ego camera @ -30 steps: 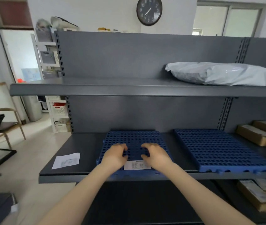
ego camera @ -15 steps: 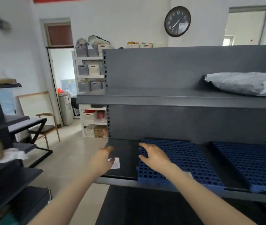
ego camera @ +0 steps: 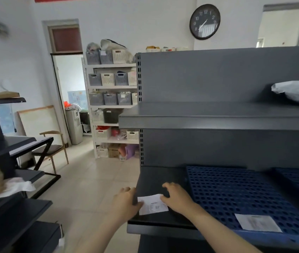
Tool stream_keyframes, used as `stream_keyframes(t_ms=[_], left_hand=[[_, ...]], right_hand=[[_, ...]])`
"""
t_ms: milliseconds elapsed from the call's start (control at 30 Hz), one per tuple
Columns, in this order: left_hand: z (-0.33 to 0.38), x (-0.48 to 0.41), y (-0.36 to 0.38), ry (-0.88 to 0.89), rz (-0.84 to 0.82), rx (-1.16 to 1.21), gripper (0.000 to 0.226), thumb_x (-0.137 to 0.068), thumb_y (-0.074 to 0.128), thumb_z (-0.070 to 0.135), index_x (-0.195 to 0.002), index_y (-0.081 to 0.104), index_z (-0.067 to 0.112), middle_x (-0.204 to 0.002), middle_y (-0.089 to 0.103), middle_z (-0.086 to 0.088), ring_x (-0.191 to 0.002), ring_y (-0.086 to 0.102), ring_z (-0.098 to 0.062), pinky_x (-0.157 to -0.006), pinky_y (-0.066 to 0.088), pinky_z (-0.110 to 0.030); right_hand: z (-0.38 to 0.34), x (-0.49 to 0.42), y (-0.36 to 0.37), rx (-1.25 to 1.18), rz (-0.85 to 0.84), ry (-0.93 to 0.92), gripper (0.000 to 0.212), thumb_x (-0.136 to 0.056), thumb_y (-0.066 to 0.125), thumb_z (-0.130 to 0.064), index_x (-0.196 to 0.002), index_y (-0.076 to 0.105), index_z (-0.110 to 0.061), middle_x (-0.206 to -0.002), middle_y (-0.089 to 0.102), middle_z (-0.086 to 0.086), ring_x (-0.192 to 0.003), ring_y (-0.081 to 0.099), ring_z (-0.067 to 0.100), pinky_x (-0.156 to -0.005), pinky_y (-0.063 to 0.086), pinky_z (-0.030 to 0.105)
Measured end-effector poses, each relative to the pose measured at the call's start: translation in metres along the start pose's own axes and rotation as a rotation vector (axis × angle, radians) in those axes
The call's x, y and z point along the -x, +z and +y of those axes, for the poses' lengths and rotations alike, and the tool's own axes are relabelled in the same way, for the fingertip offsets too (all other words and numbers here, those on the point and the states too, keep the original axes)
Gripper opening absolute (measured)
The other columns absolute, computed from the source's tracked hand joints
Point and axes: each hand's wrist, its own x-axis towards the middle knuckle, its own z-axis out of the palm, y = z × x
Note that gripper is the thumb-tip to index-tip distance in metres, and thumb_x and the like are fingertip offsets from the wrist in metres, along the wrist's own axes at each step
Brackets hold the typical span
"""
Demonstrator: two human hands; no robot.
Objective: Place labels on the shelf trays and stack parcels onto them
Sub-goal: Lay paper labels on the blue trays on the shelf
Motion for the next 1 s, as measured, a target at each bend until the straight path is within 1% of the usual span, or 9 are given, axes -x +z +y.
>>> stream_keyframes(t_ms=[133, 233, 333, 433, 567, 667, 733, 900, 1000], left_hand=[[-0.003, -0.021, 0.015, -0.002, -0.044, 0.024, 0.045, -0.088, 0.052, 0.045, -0.125, 0.049, 0.021, -0.122, 0.049, -0.002, -0.120, 0.041, -0.021, -0.095, 0.038, -0.034], [-0.003, -0.029, 0.023, -0.023, -0.073, 0.079, 0.041, -0.086, 0.056, 0.043, -0.119, 0.050, 0.019, -0.120, 0.046, -0.003, -0.119, 0.041, -0.023, -0.095, 0.039, -0.035], [-0.002, -0.034, 0.025, -0.039, -0.068, 0.112, 0.035, -0.087, 0.057, 0.040, -0.112, 0.051, 0.016, -0.119, 0.047, -0.003, -0.118, 0.042, -0.023, -0.093, 0.038, -0.034], [0.000, -0.034, 0.024, -0.034, -0.058, 0.135, 0.025, -0.086, 0.058, 0.034, -0.102, 0.048, 0.017, -0.114, 0.052, -0.003, -0.113, 0.046, -0.023, -0.088, 0.038, -0.034], [0.003, -0.033, 0.021, 0.000, -0.022, 0.189, 0.011, -0.090, 0.050, 0.019, -0.094, 0.041, 0.021, -0.101, 0.063, -0.003, -0.097, 0.058, -0.024, -0.073, 0.035, -0.029], [0.009, -0.028, 0.014, 0.035, 0.018, 0.244, 0.011, -0.090, 0.047, 0.011, -0.099, 0.049, 0.018, -0.097, 0.065, -0.005, -0.089, 0.060, -0.024, -0.076, 0.049, -0.035], [0.017, -0.023, 0.006, 0.062, 0.044, 0.245, 0.013, -0.091, 0.047, 0.011, -0.101, 0.050, 0.018, -0.093, 0.065, -0.005, -0.084, 0.061, -0.024, -0.074, 0.053, -0.037], [0.056, -0.008, -0.017, 0.176, 0.120, 0.246, 0.007, -0.090, 0.047, 0.010, -0.096, 0.051, 0.013, -0.088, 0.067, -0.009, -0.079, 0.062, -0.027, -0.063, 0.048, -0.036], [0.092, 0.004, -0.029, 0.213, 0.157, 0.228, 0.006, -0.089, 0.048, 0.011, -0.093, 0.052, 0.014, -0.084, 0.066, -0.009, -0.079, 0.062, -0.029, -0.066, 0.049, -0.038]], right_hand=[[0.000, -0.016, 0.013, 0.000, -0.038, 0.071, 0.047, -0.091, 0.053, -0.035, -0.133, 0.046, -0.013, -0.129, 0.048, 0.008, -0.120, 0.044, 0.023, -0.096, 0.040, 0.032], [0.001, -0.022, 0.017, -0.004, -0.047, 0.101, 0.036, -0.088, 0.058, -0.032, -0.119, 0.054, -0.014, -0.121, 0.049, 0.007, -0.115, 0.045, 0.024, -0.095, 0.040, 0.034], [0.000, -0.025, 0.019, -0.059, -0.043, 0.132, 0.016, -0.085, 0.059, -0.025, -0.097, 0.052, -0.018, -0.105, 0.047, 0.002, -0.104, 0.050, 0.023, -0.088, 0.042, 0.034], [-0.003, -0.021, 0.022, -0.155, -0.006, 0.149, 0.011, -0.084, 0.057, -0.018, -0.087, 0.047, -0.017, -0.090, 0.049, 0.000, -0.085, 0.052, 0.020, -0.076, 0.042, 0.032], [-0.009, -0.012, 0.021, -0.183, 0.042, 0.118, 0.010, -0.085, 0.055, -0.013, -0.094, 0.050, -0.013, -0.083, 0.054, 0.000, -0.079, 0.055, 0.021, -0.069, 0.045, 0.034], [-0.013, -0.002, 0.011, -0.104, 0.090, 0.070, 0.014, -0.089, 0.050, -0.013, -0.103, 0.051, -0.014, -0.088, 0.057, 0.002, -0.085, 0.057, 0.023, -0.072, 0.045, 0.036], [-0.014, 0.007, 0.002, -0.037, 0.134, 0.024, 0.016, -0.090, 0.046, -0.011, -0.105, 0.051, -0.015, -0.092, 0.062, 0.006, -0.086, 0.059, 0.025, -0.070, 0.044, 0.036], [-0.009, 0.037, -0.033, 0.166, 0.267, -0.075, 0.020, -0.090, 0.045, -0.005, -0.107, 0.052, -0.012, -0.101, 0.063, 0.009, -0.087, 0.058, 0.028, -0.066, 0.040, 0.035], [0.005, 0.063, -0.058, 0.262, 0.314, -0.069, 0.024, -0.089, 0.047, -0.005, -0.111, 0.053, -0.012, -0.105, 0.064, 0.009, -0.090, 0.059, 0.029, -0.066, 0.037, 0.034]])
